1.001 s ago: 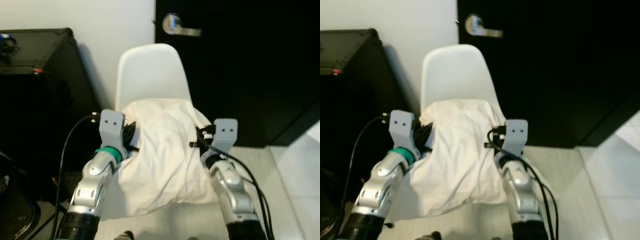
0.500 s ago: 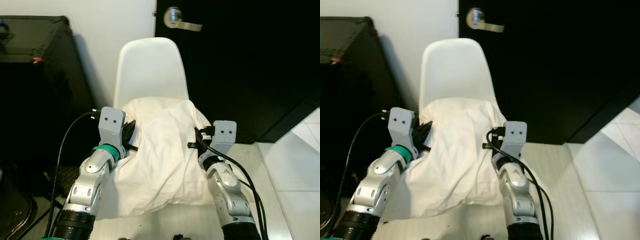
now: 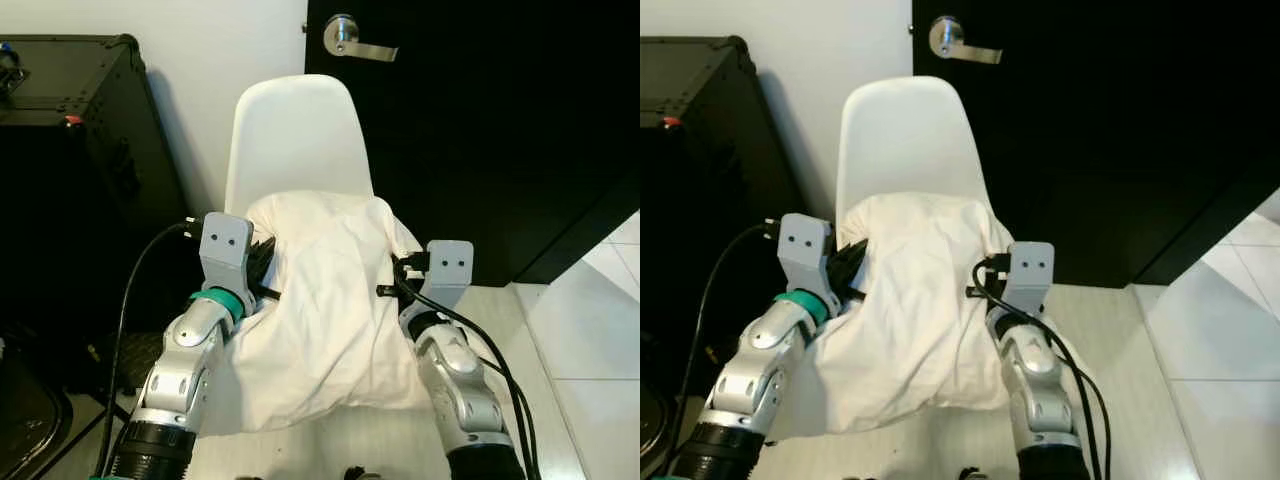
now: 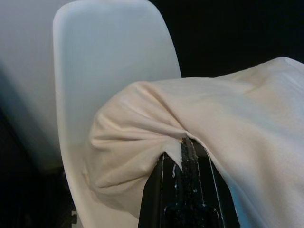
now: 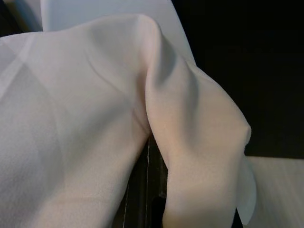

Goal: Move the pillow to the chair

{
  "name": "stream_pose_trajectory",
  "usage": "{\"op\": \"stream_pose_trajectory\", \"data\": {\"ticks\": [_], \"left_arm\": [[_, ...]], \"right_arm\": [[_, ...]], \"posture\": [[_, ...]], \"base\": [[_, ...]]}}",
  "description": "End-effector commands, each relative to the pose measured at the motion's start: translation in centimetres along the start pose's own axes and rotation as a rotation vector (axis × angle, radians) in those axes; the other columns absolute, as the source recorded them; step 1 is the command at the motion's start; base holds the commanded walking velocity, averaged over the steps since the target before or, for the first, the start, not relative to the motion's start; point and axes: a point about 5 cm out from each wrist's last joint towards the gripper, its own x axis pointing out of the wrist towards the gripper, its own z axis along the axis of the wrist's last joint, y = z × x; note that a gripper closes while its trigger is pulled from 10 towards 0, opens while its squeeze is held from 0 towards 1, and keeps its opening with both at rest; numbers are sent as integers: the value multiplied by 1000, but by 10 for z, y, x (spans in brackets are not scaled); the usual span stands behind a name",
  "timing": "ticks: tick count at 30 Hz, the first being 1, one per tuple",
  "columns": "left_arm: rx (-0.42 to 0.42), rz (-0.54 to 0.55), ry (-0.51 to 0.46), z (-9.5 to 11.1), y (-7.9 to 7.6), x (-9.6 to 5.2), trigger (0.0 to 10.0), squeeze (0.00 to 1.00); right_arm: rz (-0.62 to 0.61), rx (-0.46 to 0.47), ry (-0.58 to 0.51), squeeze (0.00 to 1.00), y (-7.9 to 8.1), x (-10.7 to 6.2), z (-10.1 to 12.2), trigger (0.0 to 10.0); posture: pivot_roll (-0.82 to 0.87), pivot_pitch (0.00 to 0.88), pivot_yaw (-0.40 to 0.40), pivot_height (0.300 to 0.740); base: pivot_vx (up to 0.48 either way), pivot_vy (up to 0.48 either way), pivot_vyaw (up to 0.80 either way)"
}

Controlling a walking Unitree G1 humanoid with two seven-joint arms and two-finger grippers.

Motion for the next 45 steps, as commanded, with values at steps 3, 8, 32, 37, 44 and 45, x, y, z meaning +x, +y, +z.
{"op": "stream_pose_trajectory", "data": {"ticks": [3,8,32,37,44,45], "left_arm": [[0,-84,-80,14,-17,2,10000,0],[2,-80,-76,12,-17,2,10000,0],[5,-58,-73,12,-9,1,10000,0],[3,-55,-74,12,-9,2,10000,0],[2,-56,-74,12,-10,1,10000,0],[1,-58,-74,12,-10,1,10000,0]], "right_arm": [[88,-14,-44,0,20,3,9,10000],[90,-10,-45,0,21,1,9,10000],[83,26,-41,0,20,1,8,10000],[80,31,-43,0,19,2,9,10000],[84,31,-41,0,19,2,9,10000],[87,32,-40,0,19,3,9,10000]], "posture": [[40,26,43,740],[40,27,43,740],[46,35,51,730],[46,35,47,715],[48,33,43,700],[47,33,44,695]], "base": [[340,0,800],[337,0,320],[38,0,0],[0,0,0],[0,0,0],[0,0,0]]}}
